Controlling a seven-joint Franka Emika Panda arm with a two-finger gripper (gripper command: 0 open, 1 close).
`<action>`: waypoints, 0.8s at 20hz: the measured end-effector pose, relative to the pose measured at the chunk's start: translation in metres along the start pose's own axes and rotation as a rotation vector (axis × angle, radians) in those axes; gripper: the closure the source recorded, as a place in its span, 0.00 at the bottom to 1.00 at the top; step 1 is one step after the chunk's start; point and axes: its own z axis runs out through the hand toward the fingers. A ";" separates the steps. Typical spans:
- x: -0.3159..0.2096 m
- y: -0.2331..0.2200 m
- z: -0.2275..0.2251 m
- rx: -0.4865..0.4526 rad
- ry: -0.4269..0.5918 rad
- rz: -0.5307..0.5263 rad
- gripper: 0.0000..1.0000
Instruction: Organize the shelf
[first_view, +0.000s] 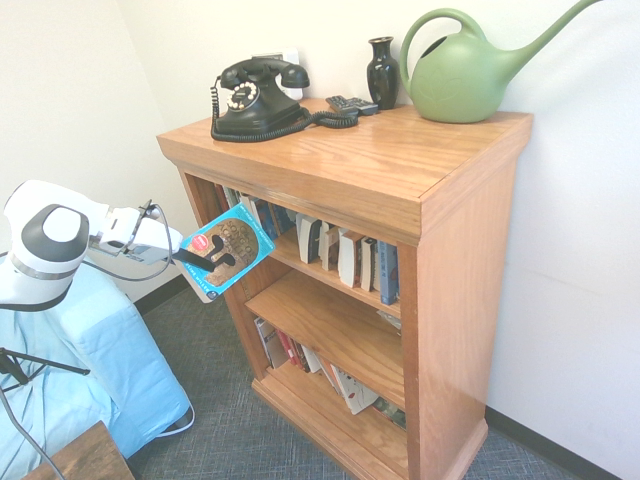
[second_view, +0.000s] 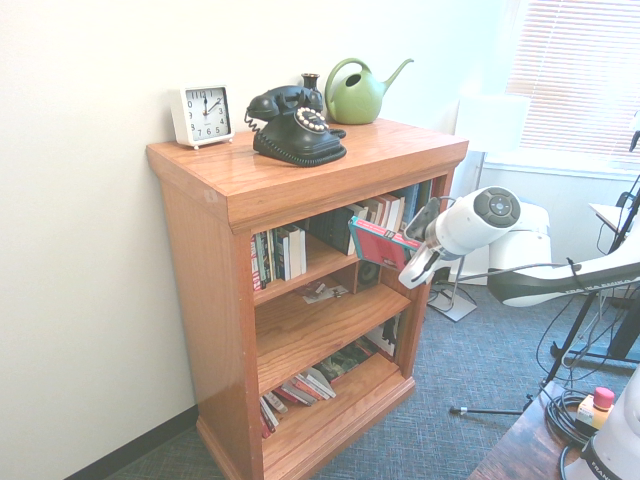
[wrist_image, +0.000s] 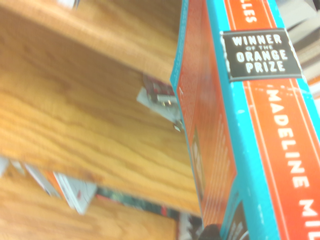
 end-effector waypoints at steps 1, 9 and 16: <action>0.004 0.000 0.005 0.016 -0.004 0.011 1.00; -0.001 -0.025 0.039 0.112 -0.068 0.030 1.00; 0.001 -0.039 0.056 0.154 -0.129 0.106 1.00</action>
